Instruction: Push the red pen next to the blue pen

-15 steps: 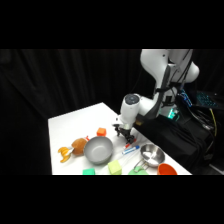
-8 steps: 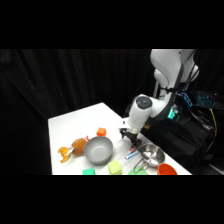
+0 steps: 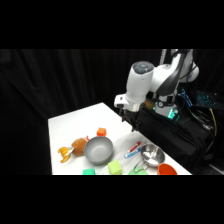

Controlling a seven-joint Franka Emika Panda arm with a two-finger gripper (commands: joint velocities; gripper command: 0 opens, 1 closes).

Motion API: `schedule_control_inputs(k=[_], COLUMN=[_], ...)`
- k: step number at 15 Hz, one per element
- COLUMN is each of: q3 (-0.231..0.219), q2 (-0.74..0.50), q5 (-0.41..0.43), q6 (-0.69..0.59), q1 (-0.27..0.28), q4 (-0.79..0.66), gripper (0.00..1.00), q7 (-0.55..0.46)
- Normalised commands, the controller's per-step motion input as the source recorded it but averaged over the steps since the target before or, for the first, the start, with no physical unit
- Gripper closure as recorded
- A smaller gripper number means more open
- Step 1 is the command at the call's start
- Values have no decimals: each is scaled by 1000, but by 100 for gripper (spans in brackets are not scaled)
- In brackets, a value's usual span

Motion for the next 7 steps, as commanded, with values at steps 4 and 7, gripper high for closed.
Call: schedule_control_inputs(k=[4,7], q3=[562,340], q2=[-399,-200], q5=[240,159], q6=[-316,-115], q1=[-568,-360], q4=[-9,-24], gripper=[0,0], q7=[-110,-66])
